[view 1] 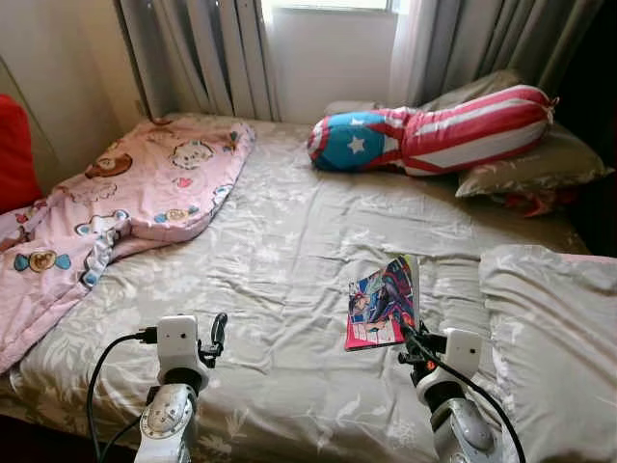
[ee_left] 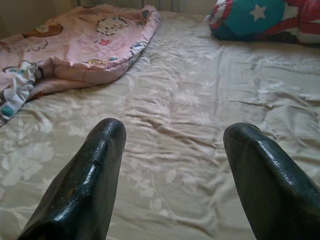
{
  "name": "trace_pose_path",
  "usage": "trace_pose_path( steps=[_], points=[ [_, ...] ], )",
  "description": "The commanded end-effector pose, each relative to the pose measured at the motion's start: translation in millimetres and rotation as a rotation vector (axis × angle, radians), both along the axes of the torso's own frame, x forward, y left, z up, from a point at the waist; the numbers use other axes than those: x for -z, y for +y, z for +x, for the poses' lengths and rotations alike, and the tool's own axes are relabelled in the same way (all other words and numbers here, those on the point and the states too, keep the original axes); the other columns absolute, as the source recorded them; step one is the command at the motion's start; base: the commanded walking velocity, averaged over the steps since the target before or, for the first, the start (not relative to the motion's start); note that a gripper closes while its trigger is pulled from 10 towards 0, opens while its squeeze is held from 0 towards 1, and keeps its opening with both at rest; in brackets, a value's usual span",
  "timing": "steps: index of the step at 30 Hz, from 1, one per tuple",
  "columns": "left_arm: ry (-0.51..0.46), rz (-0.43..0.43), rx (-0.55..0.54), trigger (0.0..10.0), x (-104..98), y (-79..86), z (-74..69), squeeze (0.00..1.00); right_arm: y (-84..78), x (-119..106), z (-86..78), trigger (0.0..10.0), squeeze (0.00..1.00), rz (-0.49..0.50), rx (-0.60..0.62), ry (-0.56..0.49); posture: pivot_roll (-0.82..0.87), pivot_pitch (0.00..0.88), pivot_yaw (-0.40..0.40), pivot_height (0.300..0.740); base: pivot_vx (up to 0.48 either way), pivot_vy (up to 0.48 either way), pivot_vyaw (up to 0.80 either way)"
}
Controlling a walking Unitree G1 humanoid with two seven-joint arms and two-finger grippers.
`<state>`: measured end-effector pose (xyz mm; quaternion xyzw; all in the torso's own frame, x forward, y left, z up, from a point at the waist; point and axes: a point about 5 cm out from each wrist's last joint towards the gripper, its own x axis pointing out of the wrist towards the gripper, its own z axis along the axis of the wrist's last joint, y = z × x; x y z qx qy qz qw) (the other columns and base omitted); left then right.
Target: Clean up the room
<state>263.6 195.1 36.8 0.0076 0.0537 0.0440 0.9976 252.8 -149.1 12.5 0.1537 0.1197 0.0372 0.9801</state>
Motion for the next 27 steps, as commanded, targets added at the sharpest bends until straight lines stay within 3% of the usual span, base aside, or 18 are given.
trace_pose_path(
  steps=[1, 27],
  points=[
    [0.008, -0.008, -0.005, 10.0, 0.3, -1.1, -0.6, 0.00, 4.7, -4.7, 5.6, 10.0, 0.00, -0.015, -0.022, -0.020, -0.02, 0.000, -0.007, 0.657, 0.000, 0.000, 0.00],
    [0.025, -0.004, 0.024, 10.0, 3.4, -2.9, -1.9, 0.00, 6.9, -6.1, 5.2, 10.0, 0.00, 0.011, -0.014, -0.046, -0.01, 0.000, -0.008, 0.657, 0.000, 0.000, 0.00]
  ],
)
